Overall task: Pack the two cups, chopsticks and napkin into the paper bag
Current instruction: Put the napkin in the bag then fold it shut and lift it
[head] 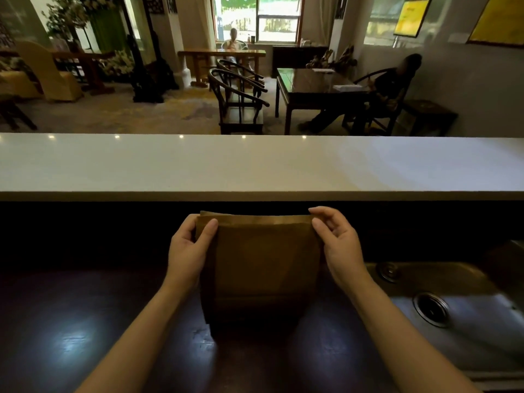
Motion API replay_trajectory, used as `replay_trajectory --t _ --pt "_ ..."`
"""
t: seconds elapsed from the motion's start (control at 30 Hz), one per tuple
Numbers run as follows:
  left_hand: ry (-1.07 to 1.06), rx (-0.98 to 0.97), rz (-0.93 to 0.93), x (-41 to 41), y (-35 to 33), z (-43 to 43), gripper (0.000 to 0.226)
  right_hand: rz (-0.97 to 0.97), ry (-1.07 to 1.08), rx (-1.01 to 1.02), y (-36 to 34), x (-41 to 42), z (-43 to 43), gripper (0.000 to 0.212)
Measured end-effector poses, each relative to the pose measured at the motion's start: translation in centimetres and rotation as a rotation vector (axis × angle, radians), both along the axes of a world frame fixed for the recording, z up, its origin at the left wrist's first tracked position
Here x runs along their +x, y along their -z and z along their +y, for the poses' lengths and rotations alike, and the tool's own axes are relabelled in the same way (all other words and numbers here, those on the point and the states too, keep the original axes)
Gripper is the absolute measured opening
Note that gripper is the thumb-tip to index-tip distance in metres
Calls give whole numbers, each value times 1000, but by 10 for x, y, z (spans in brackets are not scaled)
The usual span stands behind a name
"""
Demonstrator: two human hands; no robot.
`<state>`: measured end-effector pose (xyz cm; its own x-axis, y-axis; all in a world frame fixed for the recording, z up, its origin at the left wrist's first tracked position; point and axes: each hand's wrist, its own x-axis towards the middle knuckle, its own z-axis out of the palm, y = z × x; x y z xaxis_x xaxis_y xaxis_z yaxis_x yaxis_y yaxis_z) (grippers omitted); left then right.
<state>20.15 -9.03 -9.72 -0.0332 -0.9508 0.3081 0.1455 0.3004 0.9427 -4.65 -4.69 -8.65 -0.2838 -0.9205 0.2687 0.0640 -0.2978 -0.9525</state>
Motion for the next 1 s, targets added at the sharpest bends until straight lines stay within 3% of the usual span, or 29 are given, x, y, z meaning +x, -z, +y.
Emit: replay_trajectory --t 0.2,0.27,0.4,0.57,0.7,0.87,0.93,1.0 --pt "-41 7 -14 -40 -2 -20 6 -4 88 4 -9 -29 -26 30" --pt "-67 1 -57 -47 -3 -28 16 32 82 33 -8 -37 -33 29" --pt "-76 -36 -269 -46 -8 -41 28 138 72 95 -4 -47 -42 29" --pt "-94 -192 -572 -38 -17 -48 16 476 -39 135 -11 -64 -49 18" --pt "-106 -167 -710 -33 -16 -50 14 704 -145 135 -13 -78 -48 20" --pt "-112 -44 -823 -40 -20 -49 18 690 -184 170 -17 -83 -52 15" --pt "-144 -135 -929 -40 -23 -48 18 699 -198 182 -17 -82 -53 15" --pt "-139 -350 -1018 -39 -28 -46 25 697 -201 187 -16 -82 -53 16"
